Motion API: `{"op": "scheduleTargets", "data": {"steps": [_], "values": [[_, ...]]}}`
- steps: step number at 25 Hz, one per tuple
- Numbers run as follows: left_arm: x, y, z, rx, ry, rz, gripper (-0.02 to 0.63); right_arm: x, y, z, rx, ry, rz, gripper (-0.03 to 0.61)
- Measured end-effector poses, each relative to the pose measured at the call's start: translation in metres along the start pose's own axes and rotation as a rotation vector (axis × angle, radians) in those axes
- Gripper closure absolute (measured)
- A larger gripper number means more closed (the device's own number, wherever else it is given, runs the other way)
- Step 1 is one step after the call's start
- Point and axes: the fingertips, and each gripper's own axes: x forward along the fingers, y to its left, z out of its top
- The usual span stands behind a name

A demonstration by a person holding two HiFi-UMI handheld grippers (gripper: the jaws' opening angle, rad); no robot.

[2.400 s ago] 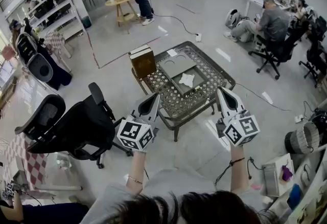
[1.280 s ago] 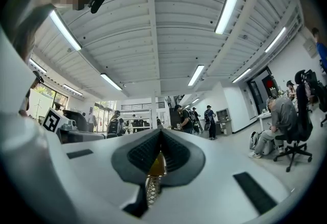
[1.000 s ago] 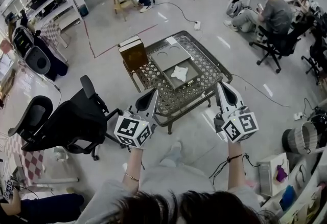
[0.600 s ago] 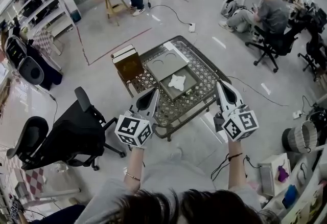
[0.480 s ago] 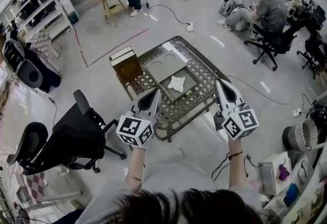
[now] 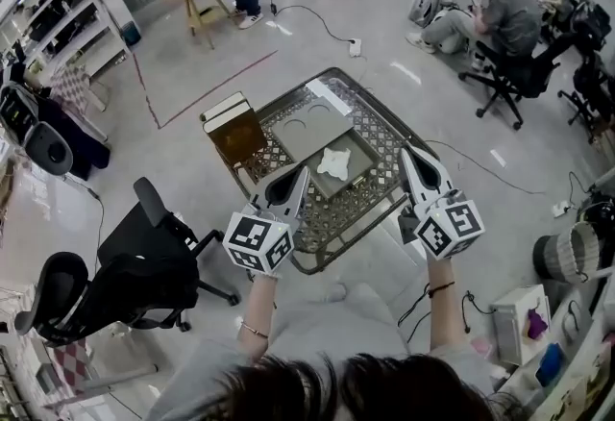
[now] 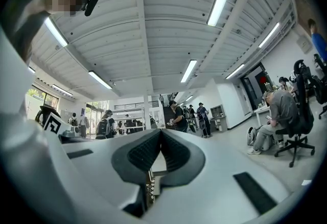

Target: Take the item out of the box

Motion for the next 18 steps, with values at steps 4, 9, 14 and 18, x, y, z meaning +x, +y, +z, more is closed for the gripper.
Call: {"op": "scheduleTargets", "data": {"steps": [4, 9, 14, 18], "values": [[0.007, 0.009, -0.006, -0.017, 0.015, 0.008, 0.597, 0.015, -0.006, -0.005, 0.008, 0.011, 0.008, 0.557], [0.021, 0.019, -0.010, -0.034, 0.023, 0.043, 0.597, 0.036, -0.021, -0.011, 0.020, 0.037, 0.032, 0.557], [0.040, 0.034, -0.012, -0.053, 0.019, 0.113, 0.597, 0.067, -0.040, -0.017, 0.029, 0.075, 0.093, 0.557], [0.062, 0.043, -0.013, -0.063, 0.023, 0.162, 0.597, 0.092, -0.062, -0.021, 0.037, 0.104, 0.143, 0.557]]}}
